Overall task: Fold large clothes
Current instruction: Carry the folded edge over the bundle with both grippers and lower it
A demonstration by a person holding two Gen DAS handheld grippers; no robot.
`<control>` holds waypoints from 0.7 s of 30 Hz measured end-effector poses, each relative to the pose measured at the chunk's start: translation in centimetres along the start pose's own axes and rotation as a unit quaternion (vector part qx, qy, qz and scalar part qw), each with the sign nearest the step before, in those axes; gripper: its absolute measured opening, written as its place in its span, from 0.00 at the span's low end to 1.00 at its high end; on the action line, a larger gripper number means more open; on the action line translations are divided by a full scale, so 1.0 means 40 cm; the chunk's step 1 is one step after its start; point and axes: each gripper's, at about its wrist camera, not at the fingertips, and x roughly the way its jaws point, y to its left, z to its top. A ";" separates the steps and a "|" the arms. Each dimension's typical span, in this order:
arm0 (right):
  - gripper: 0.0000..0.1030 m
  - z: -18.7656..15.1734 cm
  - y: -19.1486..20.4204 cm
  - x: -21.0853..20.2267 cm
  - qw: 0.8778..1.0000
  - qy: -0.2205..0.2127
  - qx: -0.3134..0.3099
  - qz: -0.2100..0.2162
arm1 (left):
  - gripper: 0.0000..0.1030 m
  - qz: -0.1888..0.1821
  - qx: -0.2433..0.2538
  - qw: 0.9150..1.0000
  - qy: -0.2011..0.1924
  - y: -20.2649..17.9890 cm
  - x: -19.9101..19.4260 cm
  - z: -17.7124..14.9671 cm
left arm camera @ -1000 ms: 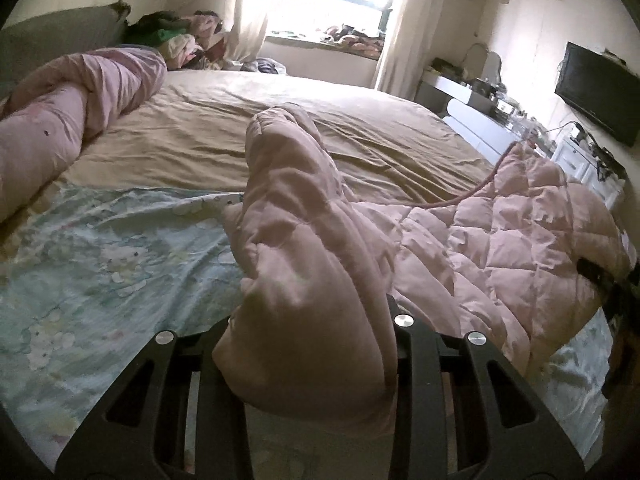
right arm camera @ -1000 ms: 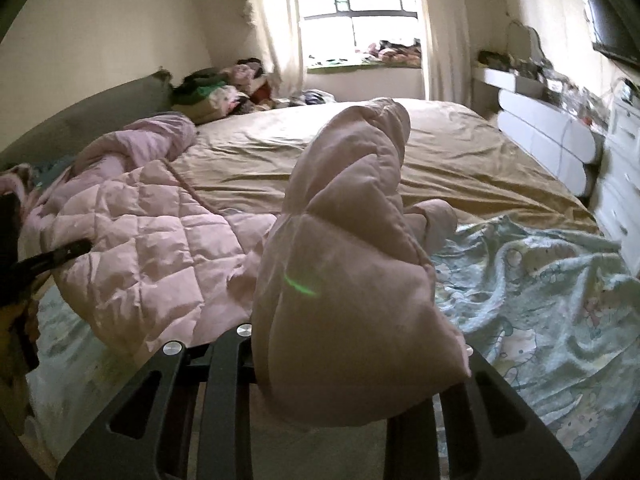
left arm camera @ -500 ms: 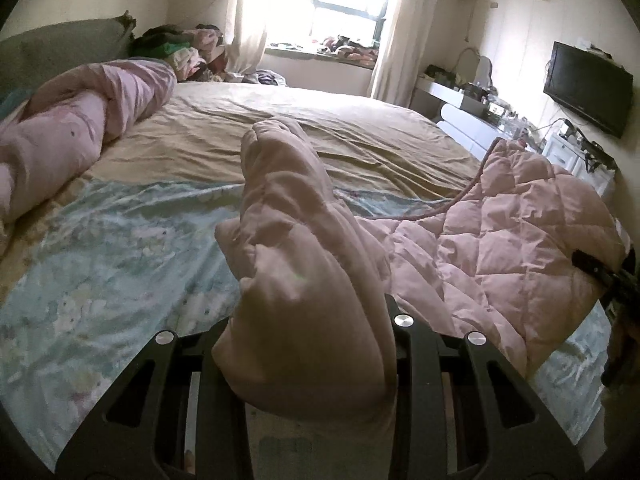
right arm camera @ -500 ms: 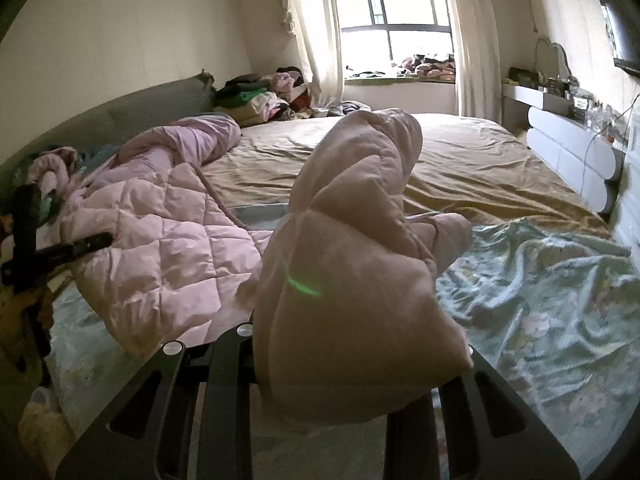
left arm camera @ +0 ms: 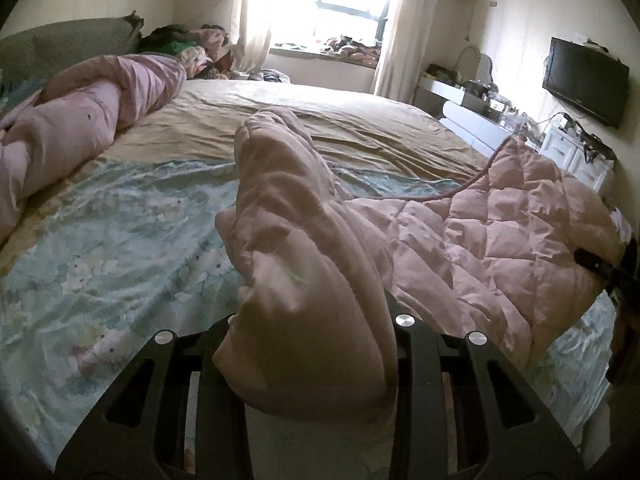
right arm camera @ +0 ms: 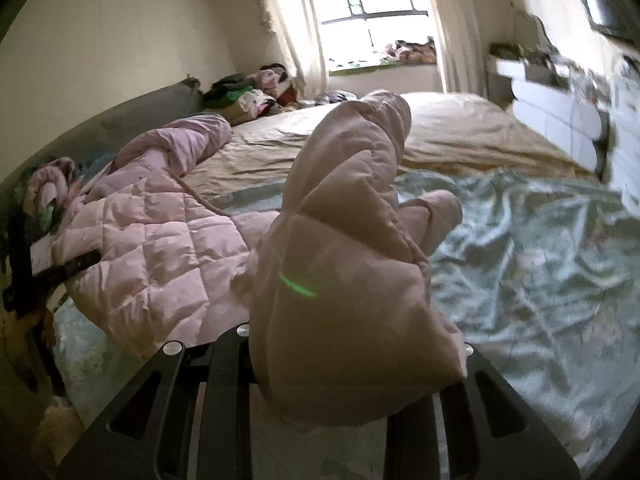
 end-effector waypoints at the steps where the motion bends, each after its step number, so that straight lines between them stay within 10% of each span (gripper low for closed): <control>1: 0.23 -0.008 -0.009 0.001 1.000 0.002 0.007 -0.002 | 0.24 0.002 0.000 1.000 0.003 0.005 0.006 -0.004; 21: 0.28 -0.157 -0.174 0.088 0.976 0.089 0.194 -0.051 | 0.31 0.021 -0.028 0.998 0.051 0.079 0.080 -0.106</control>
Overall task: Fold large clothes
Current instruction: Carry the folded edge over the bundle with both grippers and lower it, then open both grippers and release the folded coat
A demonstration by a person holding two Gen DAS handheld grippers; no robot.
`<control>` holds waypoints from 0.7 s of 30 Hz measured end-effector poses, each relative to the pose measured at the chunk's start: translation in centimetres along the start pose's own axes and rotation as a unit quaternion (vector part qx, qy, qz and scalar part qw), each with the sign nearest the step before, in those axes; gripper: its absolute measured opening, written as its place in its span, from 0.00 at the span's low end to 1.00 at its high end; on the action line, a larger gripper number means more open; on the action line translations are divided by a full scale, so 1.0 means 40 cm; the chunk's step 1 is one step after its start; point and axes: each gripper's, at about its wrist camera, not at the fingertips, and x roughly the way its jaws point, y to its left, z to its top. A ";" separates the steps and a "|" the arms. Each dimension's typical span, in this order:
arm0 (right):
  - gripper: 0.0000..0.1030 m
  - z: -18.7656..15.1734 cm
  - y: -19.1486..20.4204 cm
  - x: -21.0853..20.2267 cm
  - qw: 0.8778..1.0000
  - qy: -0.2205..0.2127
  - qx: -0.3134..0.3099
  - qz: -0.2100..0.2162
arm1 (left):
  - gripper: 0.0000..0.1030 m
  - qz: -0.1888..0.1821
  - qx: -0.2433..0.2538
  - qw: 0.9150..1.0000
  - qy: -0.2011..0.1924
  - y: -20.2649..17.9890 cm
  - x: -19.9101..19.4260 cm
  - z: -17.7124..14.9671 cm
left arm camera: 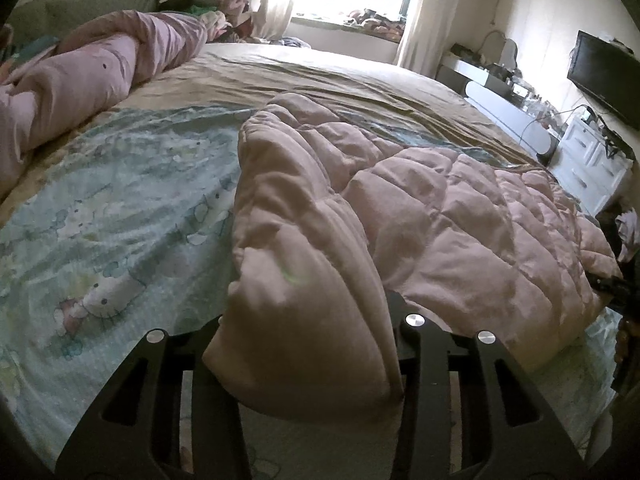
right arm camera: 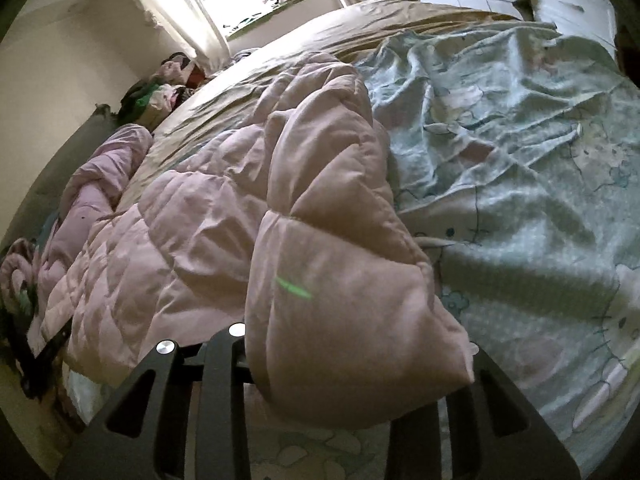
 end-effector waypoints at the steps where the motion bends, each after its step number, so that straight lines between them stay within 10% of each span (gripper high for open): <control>1: 0.28 0.001 0.002 0.002 1.000 0.000 -0.001 -0.002 | 0.31 0.000 -0.001 1.000 0.000 0.000 0.000 -0.001; 21: 0.30 0.004 0.013 0.018 1.000 0.008 -0.015 -0.022 | 0.32 0.012 -0.006 1.000 0.010 0.003 -0.005 -0.016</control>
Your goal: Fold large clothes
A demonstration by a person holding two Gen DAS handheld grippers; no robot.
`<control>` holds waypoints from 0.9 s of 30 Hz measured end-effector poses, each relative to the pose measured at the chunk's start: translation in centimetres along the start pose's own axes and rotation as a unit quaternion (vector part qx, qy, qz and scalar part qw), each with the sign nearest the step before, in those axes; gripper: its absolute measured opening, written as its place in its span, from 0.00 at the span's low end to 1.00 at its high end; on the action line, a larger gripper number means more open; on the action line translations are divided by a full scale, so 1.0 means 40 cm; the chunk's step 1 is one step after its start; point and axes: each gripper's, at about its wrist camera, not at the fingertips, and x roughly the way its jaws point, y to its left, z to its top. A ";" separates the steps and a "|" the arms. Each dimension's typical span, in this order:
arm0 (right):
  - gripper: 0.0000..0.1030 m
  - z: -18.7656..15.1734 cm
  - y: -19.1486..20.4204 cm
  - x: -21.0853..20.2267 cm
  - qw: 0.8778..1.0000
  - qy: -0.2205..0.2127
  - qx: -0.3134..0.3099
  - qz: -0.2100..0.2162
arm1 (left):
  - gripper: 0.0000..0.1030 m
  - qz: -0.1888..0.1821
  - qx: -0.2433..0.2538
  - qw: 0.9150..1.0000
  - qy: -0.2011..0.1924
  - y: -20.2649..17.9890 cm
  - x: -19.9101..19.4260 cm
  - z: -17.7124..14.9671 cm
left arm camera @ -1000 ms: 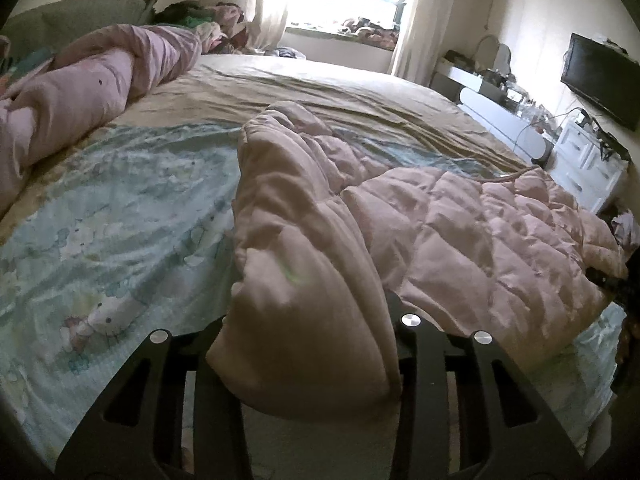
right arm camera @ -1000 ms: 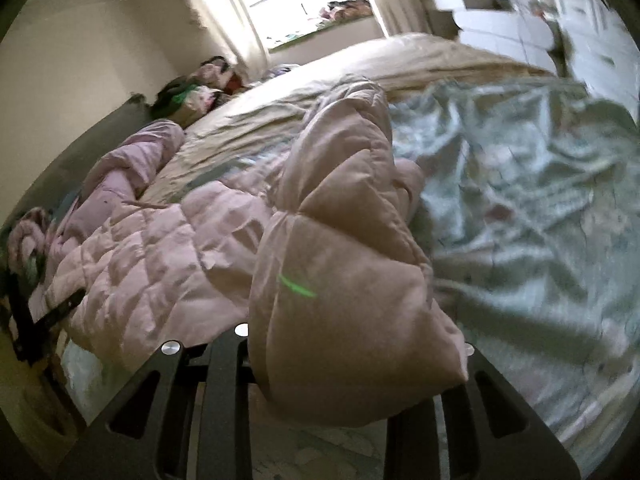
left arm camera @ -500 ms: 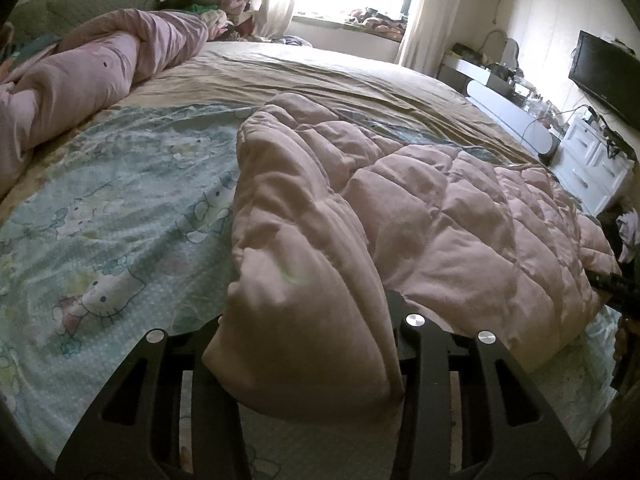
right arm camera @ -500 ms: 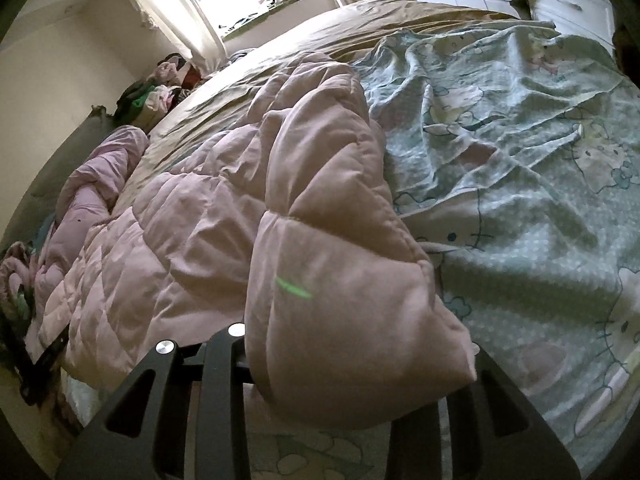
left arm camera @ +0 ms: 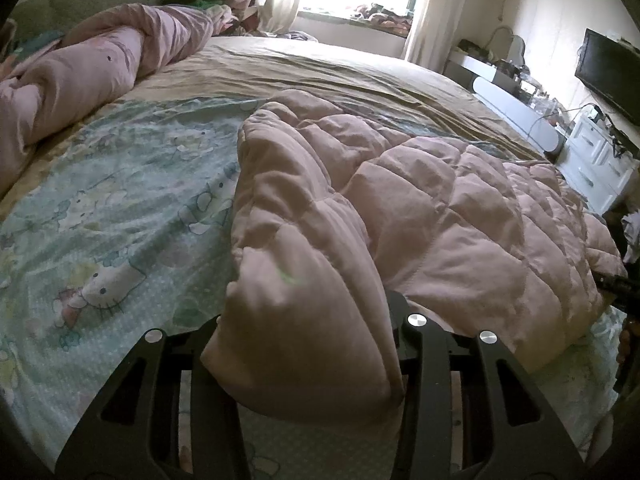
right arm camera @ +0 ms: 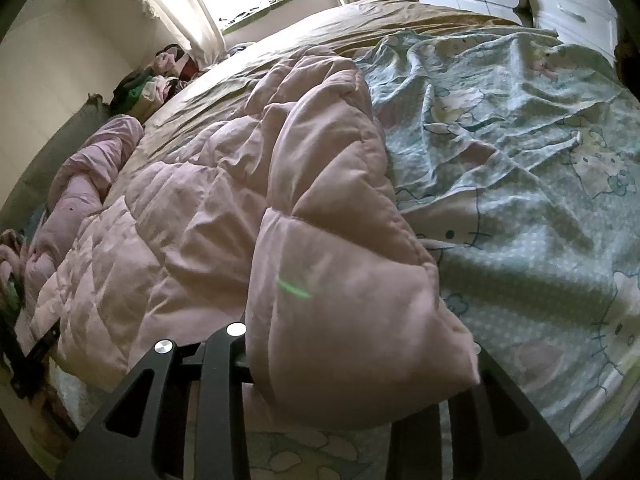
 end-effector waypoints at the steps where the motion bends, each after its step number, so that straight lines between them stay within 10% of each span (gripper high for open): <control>1: 0.30 0.001 0.000 0.002 1.000 0.000 0.000 0.000 | 0.32 0.001 -0.001 1.000 0.001 -0.006 0.001 -0.001; 9: 0.32 0.004 0.002 0.006 1.000 0.004 -0.005 -0.005 | 0.32 0.011 -0.001 1.000 0.008 -0.016 0.010 -0.003; 15: 0.54 0.010 0.005 -0.017 0.999 0.012 -0.015 -0.027 | 0.35 0.016 -0.007 1.000 0.014 -0.016 0.007 -0.005; 27: 0.81 -0.001 0.070 -0.172 0.992 -0.073 -0.074 -0.073 | 0.67 0.080 0.002 0.996 -0.037 0.000 -0.132 0.006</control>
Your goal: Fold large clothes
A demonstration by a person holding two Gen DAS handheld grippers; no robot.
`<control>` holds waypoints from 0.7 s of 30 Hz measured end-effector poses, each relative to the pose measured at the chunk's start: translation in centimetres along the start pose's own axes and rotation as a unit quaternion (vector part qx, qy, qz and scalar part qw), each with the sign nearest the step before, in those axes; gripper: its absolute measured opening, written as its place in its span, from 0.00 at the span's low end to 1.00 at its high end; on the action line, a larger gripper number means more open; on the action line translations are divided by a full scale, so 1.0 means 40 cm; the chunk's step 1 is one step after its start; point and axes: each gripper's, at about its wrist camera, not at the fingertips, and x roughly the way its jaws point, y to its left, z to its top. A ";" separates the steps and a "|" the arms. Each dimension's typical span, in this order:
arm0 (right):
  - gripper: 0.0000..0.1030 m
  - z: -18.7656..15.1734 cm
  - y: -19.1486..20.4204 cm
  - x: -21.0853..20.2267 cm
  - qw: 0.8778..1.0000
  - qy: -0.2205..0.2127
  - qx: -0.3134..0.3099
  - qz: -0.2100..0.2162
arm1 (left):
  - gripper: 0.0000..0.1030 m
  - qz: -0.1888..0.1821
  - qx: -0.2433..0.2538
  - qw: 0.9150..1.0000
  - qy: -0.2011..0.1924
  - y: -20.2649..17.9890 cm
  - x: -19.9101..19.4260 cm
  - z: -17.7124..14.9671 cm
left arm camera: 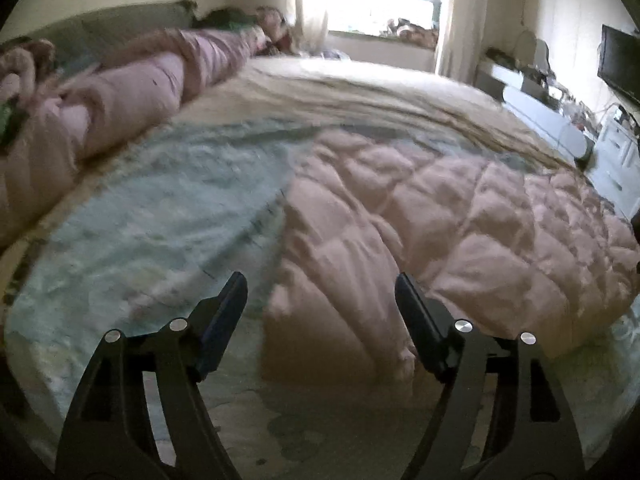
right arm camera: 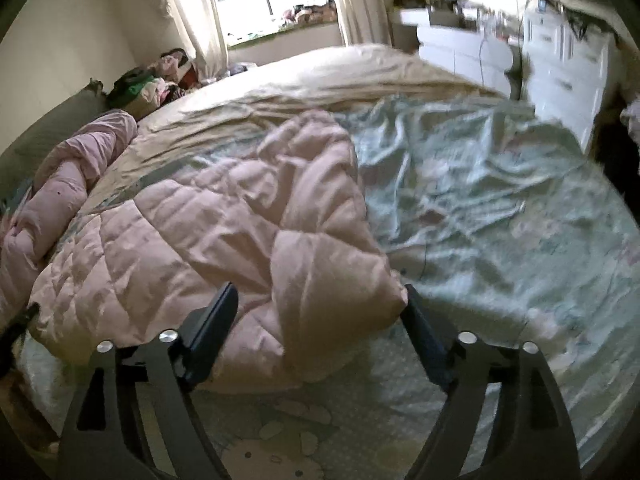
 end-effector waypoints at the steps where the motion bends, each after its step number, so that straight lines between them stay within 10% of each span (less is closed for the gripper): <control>1: 0.82 0.002 0.008 -0.011 1.000 -0.012 -0.003 -0.007 | 0.67 -0.002 -0.001 1.000 -0.003 0.000 -0.015 0.006; 6: 0.84 0.010 0.112 -0.054 0.996 -0.066 -0.062 0.009 | 0.67 -0.048 0.023 0.999 0.004 -0.083 -0.048 0.024; 11: 0.85 -0.019 0.278 0.024 0.984 -0.006 -0.165 0.068 | 0.73 -0.071 0.084 0.993 0.041 -0.228 0.006 -0.012; 21: 0.93 -0.092 0.335 0.223 0.974 0.104 -0.197 0.032 | 0.80 -0.062 0.094 0.987 0.112 -0.244 0.153 -0.113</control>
